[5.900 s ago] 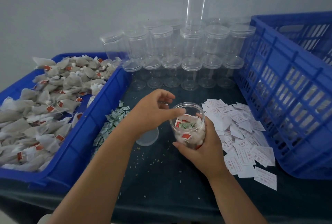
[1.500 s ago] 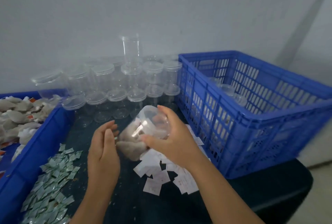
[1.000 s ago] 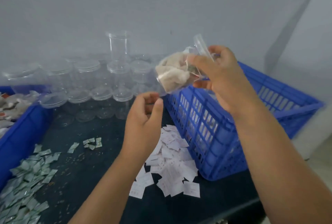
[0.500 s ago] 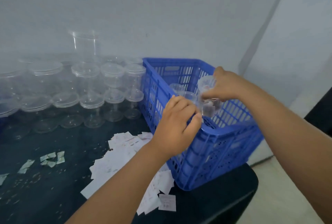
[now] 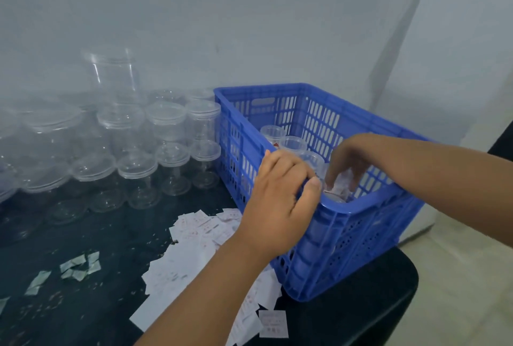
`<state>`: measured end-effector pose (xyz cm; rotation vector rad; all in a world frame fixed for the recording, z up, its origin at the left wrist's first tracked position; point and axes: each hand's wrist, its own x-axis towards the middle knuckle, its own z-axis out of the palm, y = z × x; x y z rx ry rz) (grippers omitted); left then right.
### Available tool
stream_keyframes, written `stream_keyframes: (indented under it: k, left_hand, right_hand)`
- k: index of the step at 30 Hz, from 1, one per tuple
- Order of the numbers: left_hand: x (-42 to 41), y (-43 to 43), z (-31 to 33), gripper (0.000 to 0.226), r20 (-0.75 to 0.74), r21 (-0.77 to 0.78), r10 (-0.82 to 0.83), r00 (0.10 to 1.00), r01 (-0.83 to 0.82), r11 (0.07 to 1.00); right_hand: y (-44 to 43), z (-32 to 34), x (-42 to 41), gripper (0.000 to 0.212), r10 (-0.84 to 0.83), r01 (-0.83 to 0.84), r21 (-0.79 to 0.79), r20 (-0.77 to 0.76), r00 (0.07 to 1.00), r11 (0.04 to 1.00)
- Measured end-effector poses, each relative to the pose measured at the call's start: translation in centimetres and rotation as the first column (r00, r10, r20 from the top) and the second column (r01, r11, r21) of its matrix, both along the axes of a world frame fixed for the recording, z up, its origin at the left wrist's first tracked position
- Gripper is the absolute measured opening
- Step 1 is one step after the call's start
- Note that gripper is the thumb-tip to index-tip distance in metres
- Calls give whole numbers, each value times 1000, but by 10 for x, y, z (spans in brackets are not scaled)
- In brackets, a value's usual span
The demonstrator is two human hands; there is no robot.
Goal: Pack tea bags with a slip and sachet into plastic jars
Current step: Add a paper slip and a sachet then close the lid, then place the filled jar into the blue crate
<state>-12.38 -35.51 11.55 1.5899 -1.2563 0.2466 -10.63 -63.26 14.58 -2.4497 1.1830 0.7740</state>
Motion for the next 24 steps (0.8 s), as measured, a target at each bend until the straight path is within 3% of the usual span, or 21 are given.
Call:
stream_keyframes:
  k: [2,5,8,11,14,17,21,23,24]
  left_hand:
    - [-1,0,0,22,-7,6,-3,1000,3,1000]
    - [-1,1,0,22,-14,27,0,1000,0,1000]
    - [1,3,0,22,-24,42,-9,1000,10,999]
    - [1,3,2,24,-25,62,-13,1000,14,998]
    - [-1,5,3,27,-30,79,2,1000,0,997]
    - [-5,11,8,29,8,112,32,999,-32,993]
    - [-9,32,24,30,-46,355,52,998,-32,934]
    - [-5,52,16,52,-30,580,179,983,-129,804]
    - [-3,68,7,65,-35,605,233,972,-165,779]
  right_hand:
    - [-2,-8,-1,63,-31,32,107,-10,999,994]
    - [4,-2,7,90,-54,67,181,-73,996,981]
    - [24,23,16,101,87,-92,-33,-122,989,995]
    - [49,64,15,68,386,-365,-350,-11,923,863]
    - [83,99,4,49,531,-342,-462,380,757,818]
    - [146,109,-18,27,489,-376,-336,742,459,864]
    - [228,84,-50,29,551,-487,-385,793,261,784]
    - [255,63,-62,31,610,-513,-448,766,202,732]
    - [266,49,-66,30,643,-521,-494,752,144,696]
